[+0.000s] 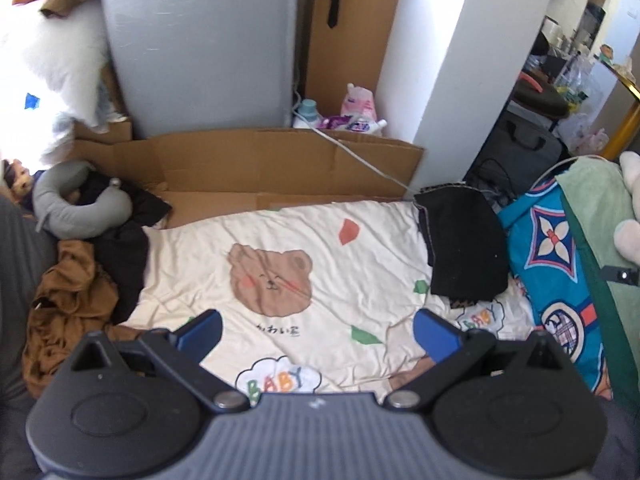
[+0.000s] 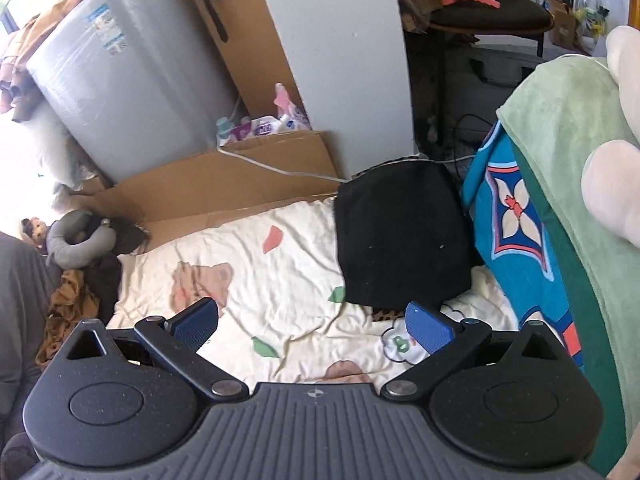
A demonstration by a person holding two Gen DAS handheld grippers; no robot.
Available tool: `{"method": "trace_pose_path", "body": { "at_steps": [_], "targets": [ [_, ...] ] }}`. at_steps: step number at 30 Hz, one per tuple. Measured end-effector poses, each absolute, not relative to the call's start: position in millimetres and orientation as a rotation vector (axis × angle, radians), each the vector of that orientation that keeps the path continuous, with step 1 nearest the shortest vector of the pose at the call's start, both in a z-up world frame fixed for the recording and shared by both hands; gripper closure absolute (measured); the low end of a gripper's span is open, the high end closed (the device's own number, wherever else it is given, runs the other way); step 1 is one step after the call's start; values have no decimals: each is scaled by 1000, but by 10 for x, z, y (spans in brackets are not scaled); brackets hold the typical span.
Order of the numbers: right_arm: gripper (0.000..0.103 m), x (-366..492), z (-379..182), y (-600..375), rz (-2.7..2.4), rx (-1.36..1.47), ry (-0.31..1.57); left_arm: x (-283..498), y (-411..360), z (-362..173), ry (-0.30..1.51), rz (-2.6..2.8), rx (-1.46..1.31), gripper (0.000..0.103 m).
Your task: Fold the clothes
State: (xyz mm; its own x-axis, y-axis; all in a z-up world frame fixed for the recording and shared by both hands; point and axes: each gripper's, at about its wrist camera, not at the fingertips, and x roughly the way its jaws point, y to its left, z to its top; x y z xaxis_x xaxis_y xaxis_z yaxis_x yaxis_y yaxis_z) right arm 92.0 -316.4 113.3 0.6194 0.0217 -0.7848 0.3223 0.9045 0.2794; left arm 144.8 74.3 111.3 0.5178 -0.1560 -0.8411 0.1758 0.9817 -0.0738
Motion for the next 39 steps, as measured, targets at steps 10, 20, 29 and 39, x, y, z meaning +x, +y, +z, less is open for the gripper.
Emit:
{"method": "trace_pose_path", "body": {
  "at_steps": [10,20,29,39],
  "targets": [
    [0,563,1499,-2833,2,427,877,893,1011,1230,946,-89,-54,0],
    [0,255,1978,-2466,37,451,856,360,1006,1244,926,-39,-96,0],
    [0,318,1787,-2163,9,416,920,151,1069,1092,898,8,-177,0],
    [0,457,1574,-1510,27,349,883,50,1125,777,880,11,-193,0]
  ]
}}
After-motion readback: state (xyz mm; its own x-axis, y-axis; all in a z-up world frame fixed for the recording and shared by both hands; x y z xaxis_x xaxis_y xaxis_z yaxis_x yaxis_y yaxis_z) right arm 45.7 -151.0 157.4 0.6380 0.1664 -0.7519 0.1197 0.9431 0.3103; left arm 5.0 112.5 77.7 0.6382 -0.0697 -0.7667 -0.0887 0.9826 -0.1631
